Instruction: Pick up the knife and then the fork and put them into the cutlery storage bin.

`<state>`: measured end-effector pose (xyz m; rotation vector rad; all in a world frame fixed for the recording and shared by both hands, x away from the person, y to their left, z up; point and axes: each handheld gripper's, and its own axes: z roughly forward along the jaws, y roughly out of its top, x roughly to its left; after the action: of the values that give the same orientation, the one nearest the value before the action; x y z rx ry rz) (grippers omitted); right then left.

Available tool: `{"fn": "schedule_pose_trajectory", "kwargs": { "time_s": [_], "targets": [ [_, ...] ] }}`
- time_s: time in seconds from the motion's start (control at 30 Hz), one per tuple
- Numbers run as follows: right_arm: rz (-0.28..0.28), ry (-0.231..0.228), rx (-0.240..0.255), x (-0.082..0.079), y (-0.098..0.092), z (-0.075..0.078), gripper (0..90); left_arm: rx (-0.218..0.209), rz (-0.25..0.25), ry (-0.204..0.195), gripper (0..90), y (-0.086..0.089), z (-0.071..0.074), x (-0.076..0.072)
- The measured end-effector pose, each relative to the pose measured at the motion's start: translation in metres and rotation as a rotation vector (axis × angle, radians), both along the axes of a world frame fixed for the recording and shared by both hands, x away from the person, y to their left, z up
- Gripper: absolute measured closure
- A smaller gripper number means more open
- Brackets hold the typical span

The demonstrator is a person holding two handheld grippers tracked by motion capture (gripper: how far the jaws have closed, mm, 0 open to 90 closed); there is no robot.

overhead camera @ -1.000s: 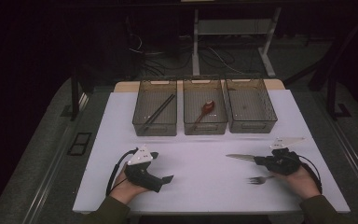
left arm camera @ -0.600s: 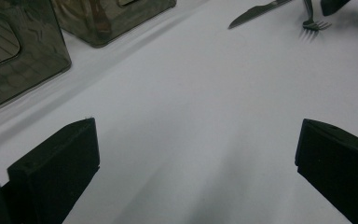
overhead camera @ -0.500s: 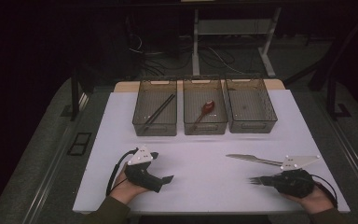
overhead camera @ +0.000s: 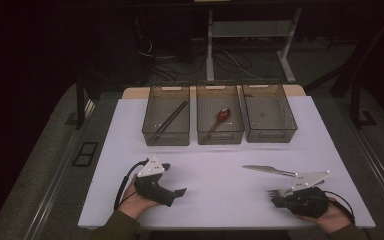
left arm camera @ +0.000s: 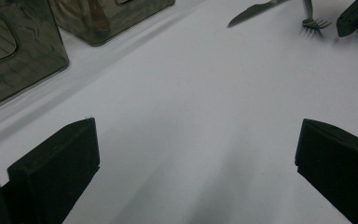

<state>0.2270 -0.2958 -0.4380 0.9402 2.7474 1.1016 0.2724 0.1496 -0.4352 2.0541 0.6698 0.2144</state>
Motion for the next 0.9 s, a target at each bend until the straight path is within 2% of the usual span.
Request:
{"fn": "schedule_pose_trajectory", "kwargs": {
  "time_s": [0.33,0.5,0.73,0.9],
  "targets": [
    [-0.004,-0.011,-0.018,0.016,0.009,-0.002,90.0,0.000,0.002,0.001,0.0,-0.001,0.000,0.000],
    [-0.013,-0.017,-0.035,0.032,0.015,-0.005,90.0,-0.001,0.002,0.000,0.0,-0.001,0.001,0.000],
    [-0.050,-0.021,-0.037,0.059,0.017,-0.007,90.0,-0.006,0.002,0.000,0.0,-0.001,0.000,0.000],
    [-0.066,-0.021,-0.032,0.072,0.016,-0.006,90.0,-0.009,0.002,0.002,0.0,0.000,0.000,0.000]
  ]
}}
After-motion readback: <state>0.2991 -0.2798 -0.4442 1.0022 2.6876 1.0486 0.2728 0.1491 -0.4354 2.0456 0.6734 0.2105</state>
